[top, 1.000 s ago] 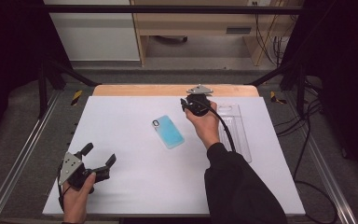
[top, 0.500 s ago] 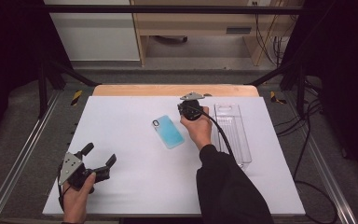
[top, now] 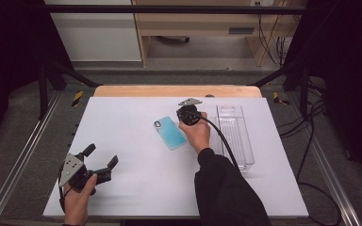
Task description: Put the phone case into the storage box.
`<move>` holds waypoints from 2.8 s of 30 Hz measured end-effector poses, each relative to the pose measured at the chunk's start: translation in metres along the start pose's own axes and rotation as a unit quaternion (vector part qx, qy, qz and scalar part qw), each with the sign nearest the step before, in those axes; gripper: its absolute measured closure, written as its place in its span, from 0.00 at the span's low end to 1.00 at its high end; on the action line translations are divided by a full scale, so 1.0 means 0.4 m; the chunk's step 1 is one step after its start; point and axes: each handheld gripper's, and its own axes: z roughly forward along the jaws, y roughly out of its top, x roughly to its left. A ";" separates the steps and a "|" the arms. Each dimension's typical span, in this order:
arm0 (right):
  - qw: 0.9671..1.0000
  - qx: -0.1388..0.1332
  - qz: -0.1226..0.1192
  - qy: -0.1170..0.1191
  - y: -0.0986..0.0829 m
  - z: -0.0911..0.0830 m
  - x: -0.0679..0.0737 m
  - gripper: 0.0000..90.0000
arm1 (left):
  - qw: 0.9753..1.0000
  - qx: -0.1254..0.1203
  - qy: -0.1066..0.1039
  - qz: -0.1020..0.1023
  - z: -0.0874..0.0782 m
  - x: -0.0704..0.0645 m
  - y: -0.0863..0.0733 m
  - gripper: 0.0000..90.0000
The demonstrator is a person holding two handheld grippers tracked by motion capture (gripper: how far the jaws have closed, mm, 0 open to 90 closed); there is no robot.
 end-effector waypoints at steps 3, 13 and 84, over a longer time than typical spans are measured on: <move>1.000 0.008 0.005 0.003 -0.015 0.010 0.005 1.00 | 1.000 0.001 -0.001 0.000 0.000 0.000 0.000 0.02; 0.999 0.040 0.009 0.016 -0.041 0.025 0.018 1.00 | 1.000 0.002 -0.002 0.001 0.002 -0.004 0.000 0.02; 0.974 0.075 -0.109 0.185 -0.135 -0.101 0.318 0.99 | 1.000 0.008 0.001 -0.001 0.001 -0.005 0.000 0.03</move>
